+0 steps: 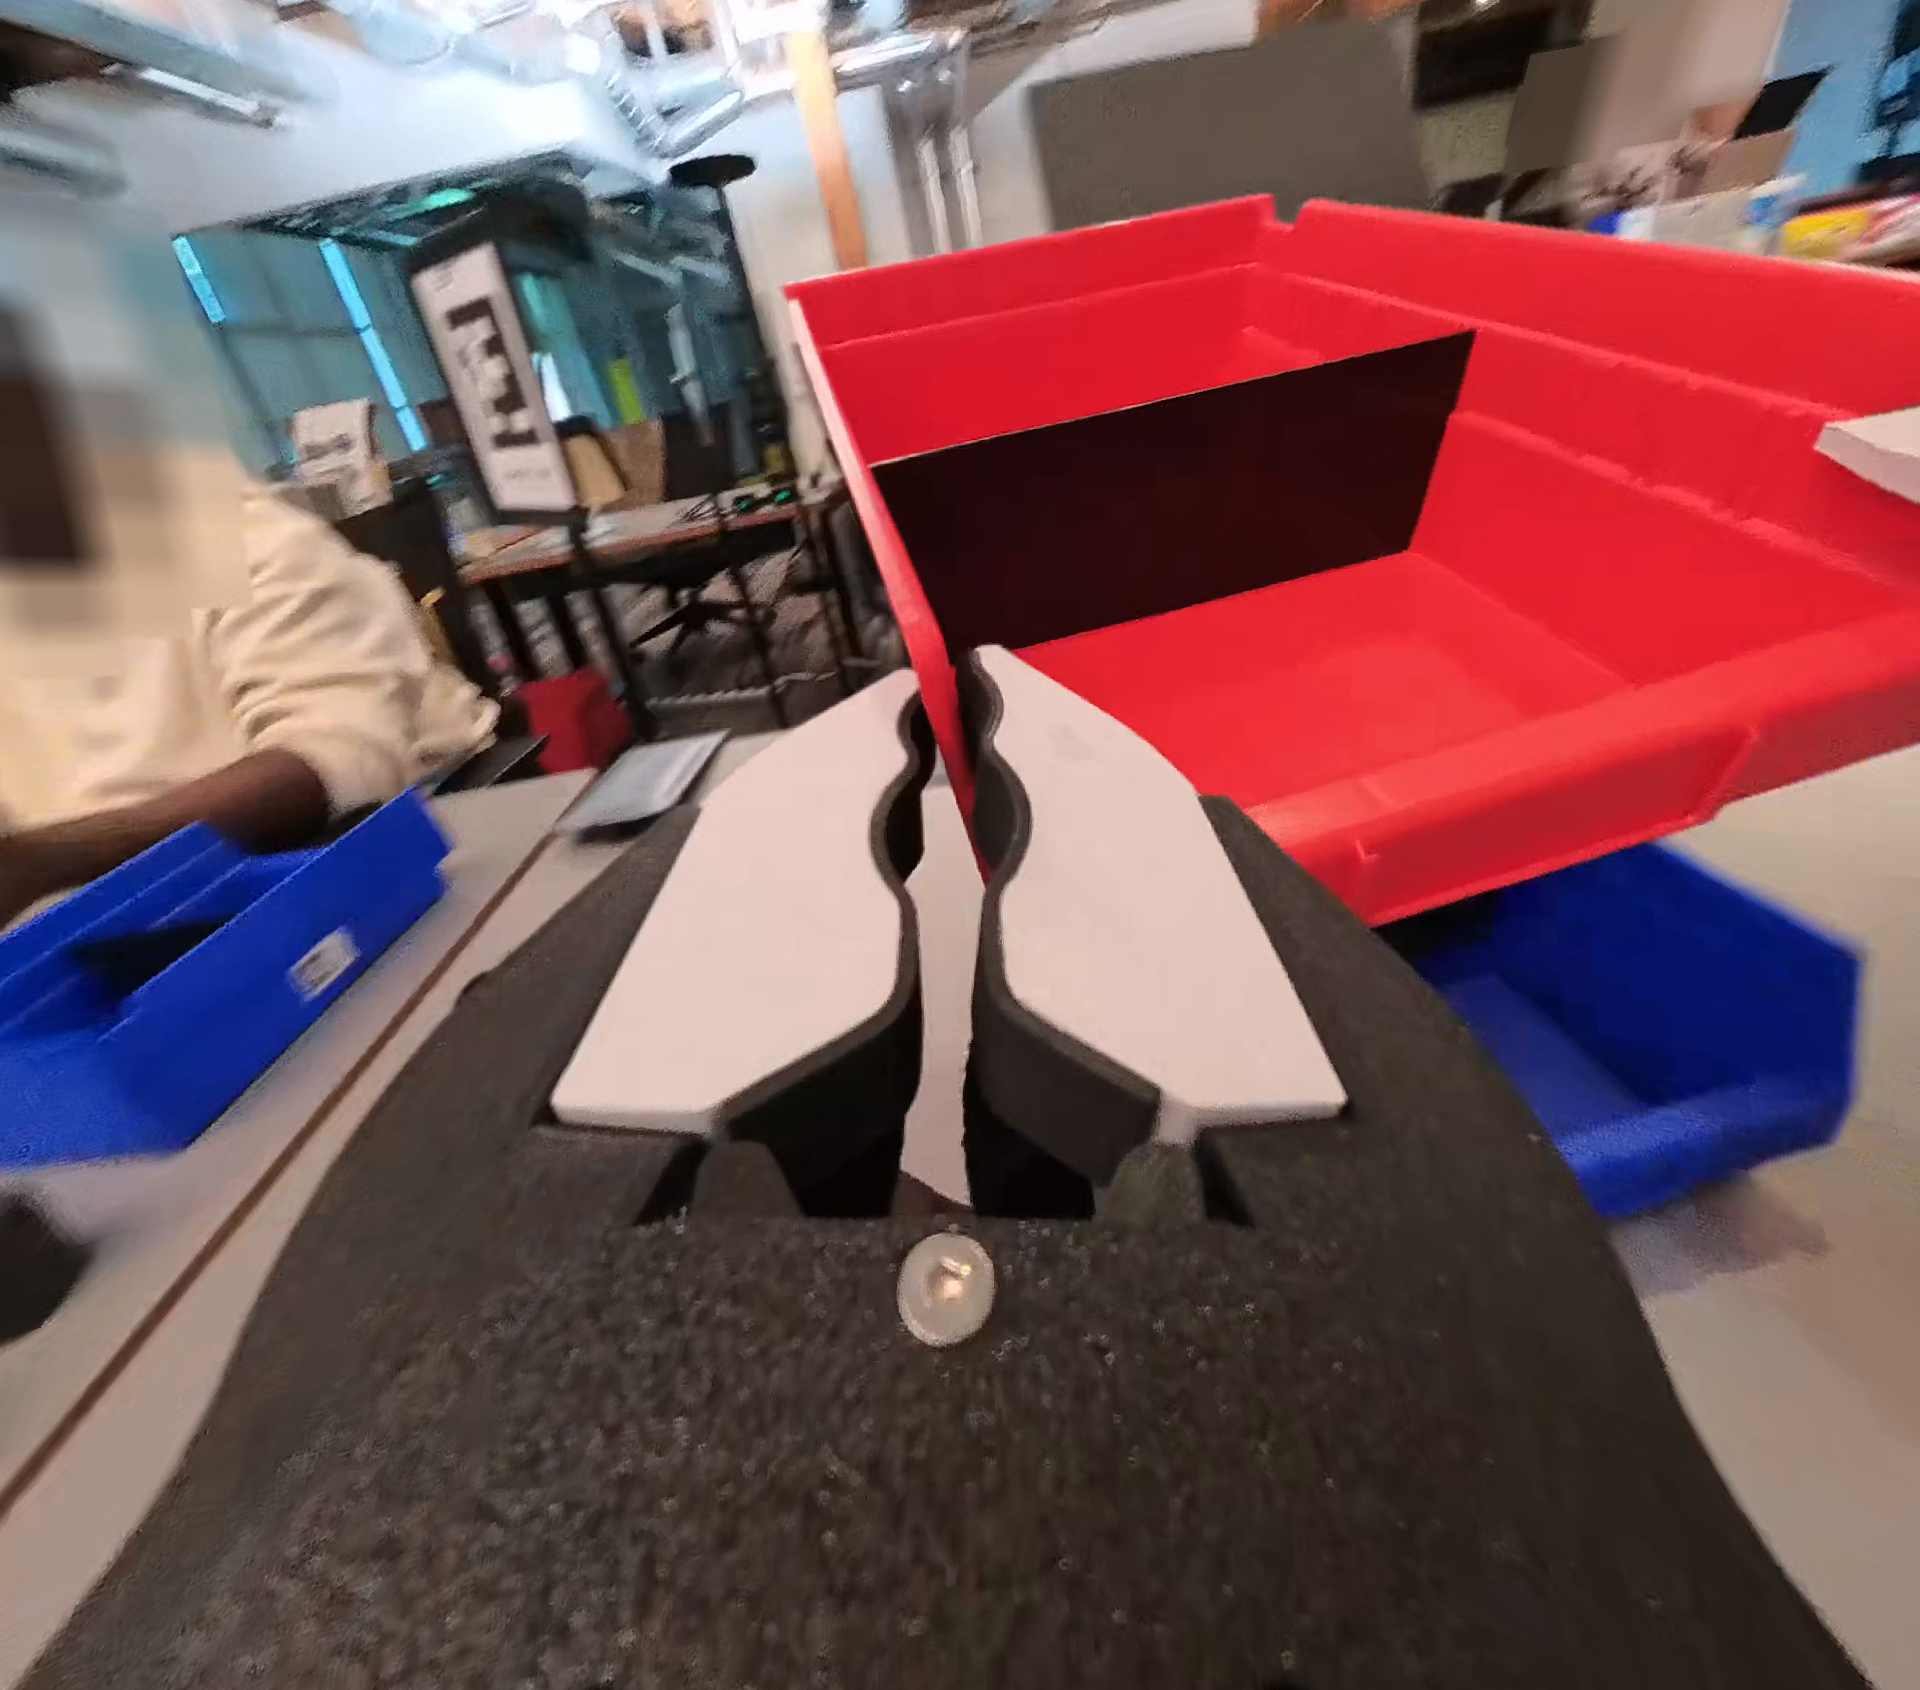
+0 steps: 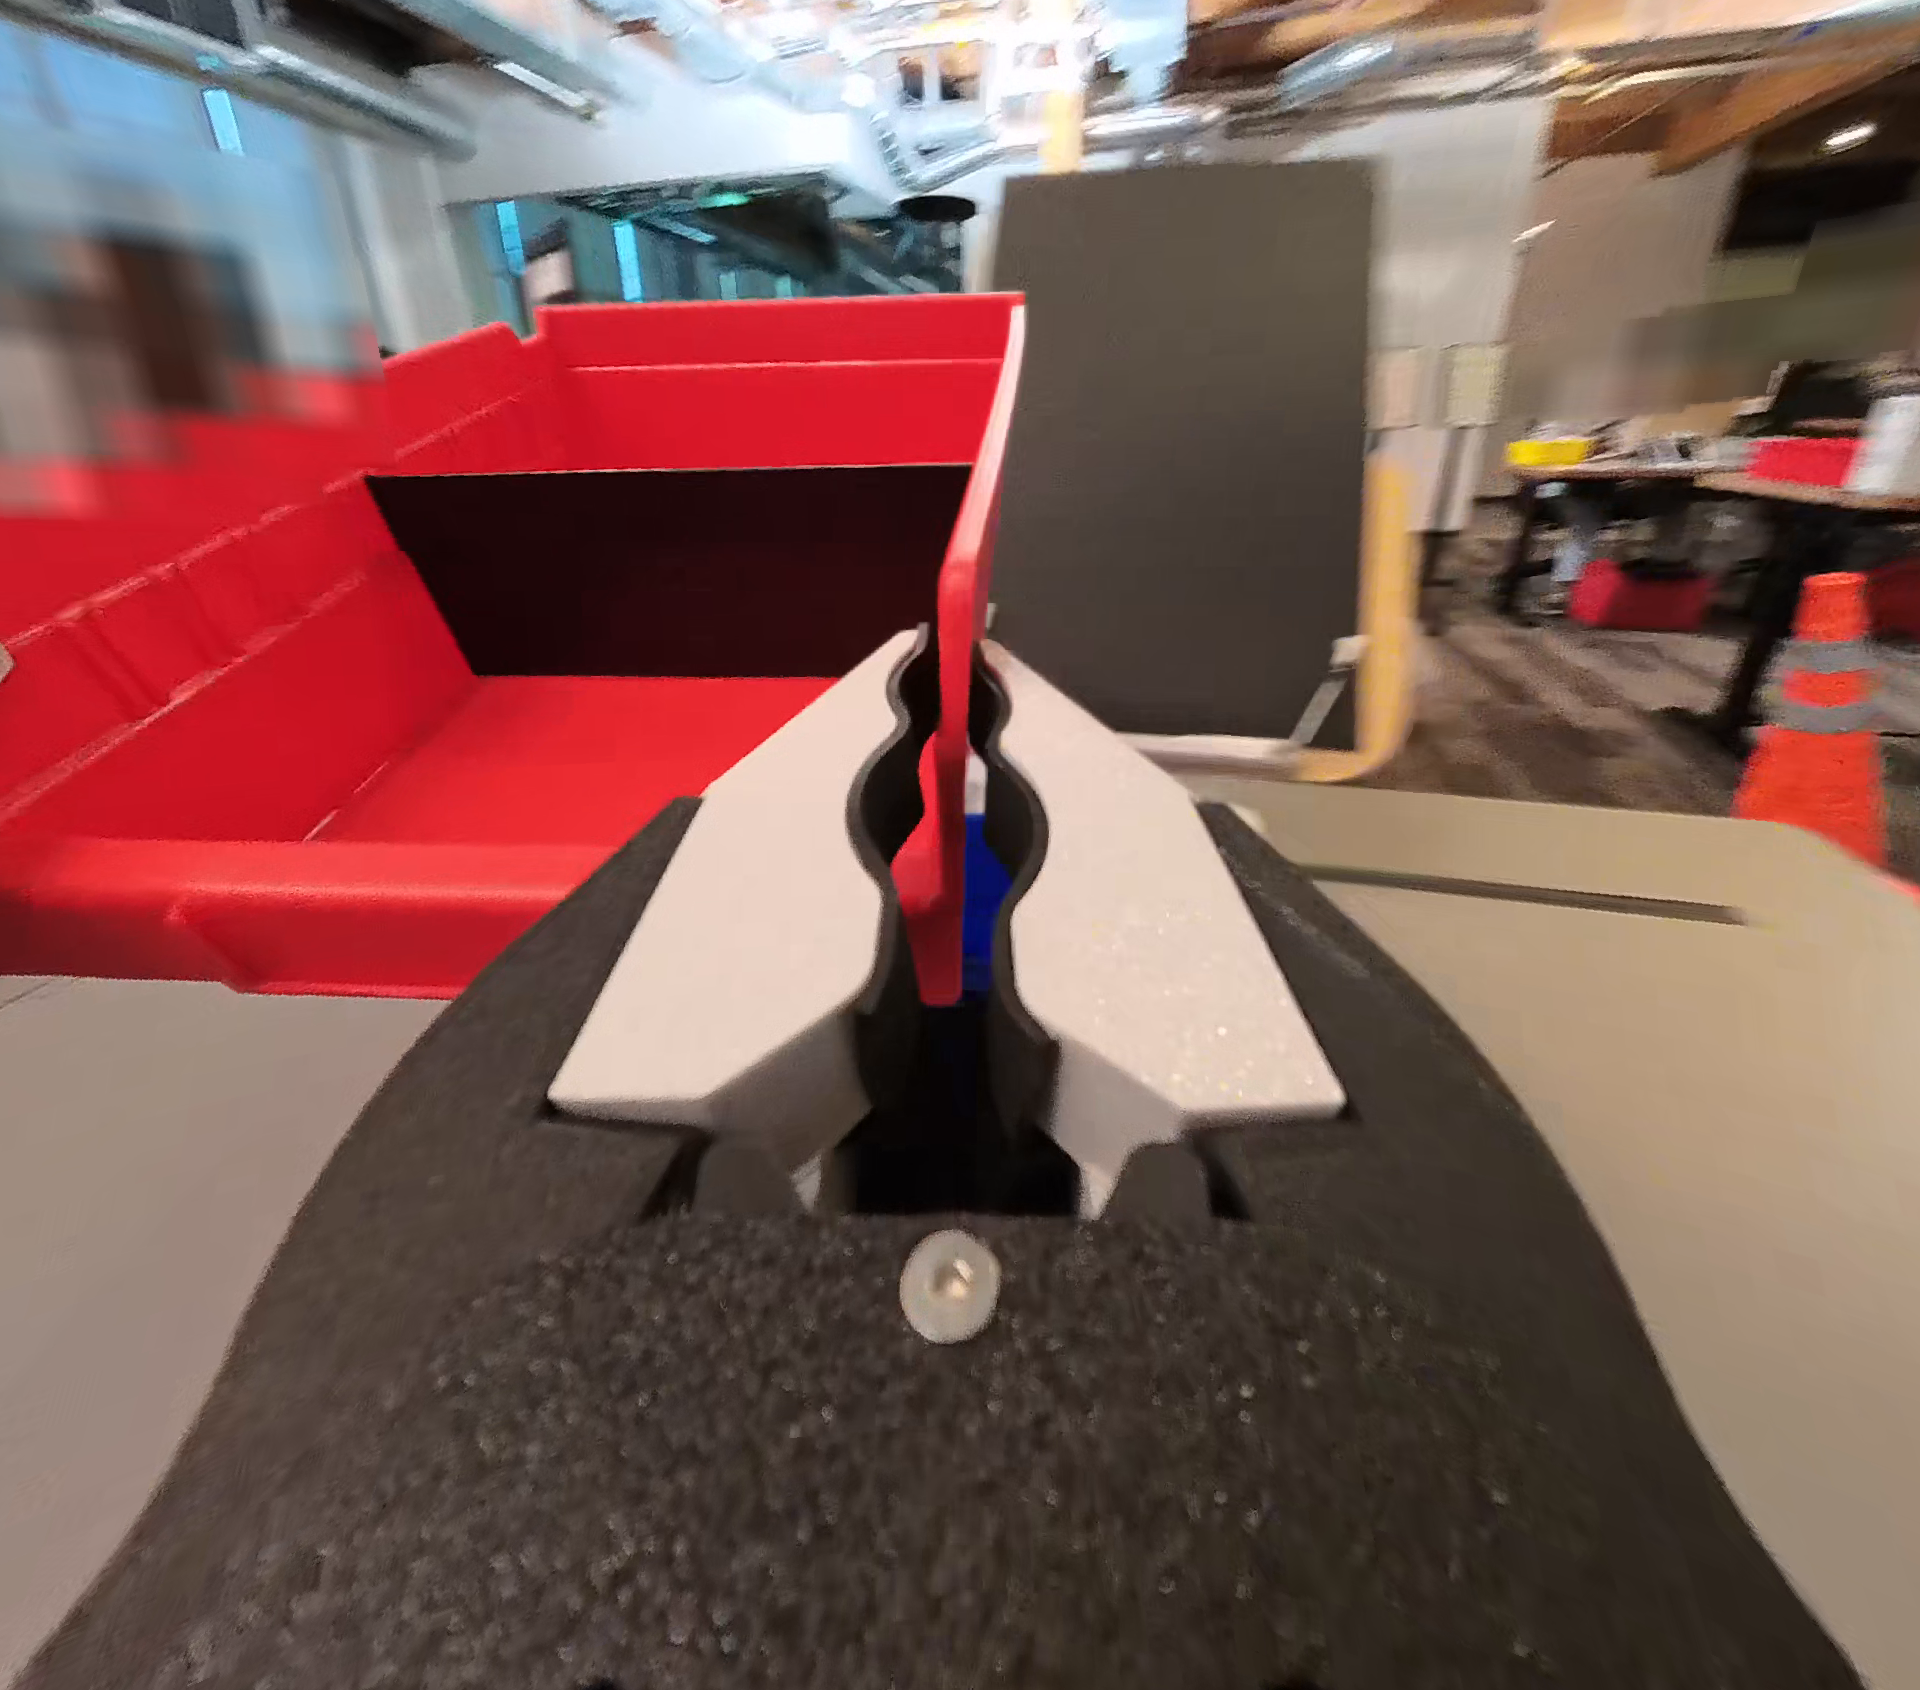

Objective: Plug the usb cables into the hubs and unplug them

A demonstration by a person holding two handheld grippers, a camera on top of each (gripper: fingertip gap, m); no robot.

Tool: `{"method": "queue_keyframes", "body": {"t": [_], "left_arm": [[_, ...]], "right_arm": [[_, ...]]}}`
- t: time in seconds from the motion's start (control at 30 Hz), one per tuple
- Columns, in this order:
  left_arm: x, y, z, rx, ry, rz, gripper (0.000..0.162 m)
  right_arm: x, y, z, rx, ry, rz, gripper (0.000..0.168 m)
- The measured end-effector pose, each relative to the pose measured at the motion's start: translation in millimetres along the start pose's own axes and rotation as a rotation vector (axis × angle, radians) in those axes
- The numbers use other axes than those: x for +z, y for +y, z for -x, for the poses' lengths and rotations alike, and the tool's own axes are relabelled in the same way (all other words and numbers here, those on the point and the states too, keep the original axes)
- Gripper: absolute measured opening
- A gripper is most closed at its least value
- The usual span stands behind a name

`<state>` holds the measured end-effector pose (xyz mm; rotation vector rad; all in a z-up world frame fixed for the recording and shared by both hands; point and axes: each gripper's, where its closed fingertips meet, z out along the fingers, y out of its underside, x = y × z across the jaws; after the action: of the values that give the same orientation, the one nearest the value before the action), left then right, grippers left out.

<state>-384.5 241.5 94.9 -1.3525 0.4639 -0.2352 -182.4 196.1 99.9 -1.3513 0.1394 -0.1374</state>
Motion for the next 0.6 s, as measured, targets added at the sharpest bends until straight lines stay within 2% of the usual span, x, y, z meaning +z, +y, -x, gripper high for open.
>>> {"method": "queue_keyframes", "body": {"t": [0.07,0.17,0.33,0.47,0.6], "left_arm": [[25.6,-13.7,-54.5,-0.026,0.069,-0.03,0.003],[52.6,-19.0,-149.1,-0.057,0.179,-0.036,0.003],[70.2,7.3,-304.4,-0.063,0.324,0.044,0.003],[80.3,46.8,-377.9,-0.038,0.344,0.114,0.002],[85.4,87.3,-406.2,-0.027,0.347,0.188,0.002]], "right_arm": [[-10.1,-8.7,-60.2,-0.001,0.088,-0.013,0.002],[-33.5,-3.4,-155.5,0.046,0.21,0.016,0.002],[-84.6,44.3,-296.2,0.103,0.4,0.122,0.001],[-109.4,99.9,-353.4,0.198,0.425,0.214,0.001],[-114.9,150.5,-373.1,0.293,0.441,0.324,0.001]]}}
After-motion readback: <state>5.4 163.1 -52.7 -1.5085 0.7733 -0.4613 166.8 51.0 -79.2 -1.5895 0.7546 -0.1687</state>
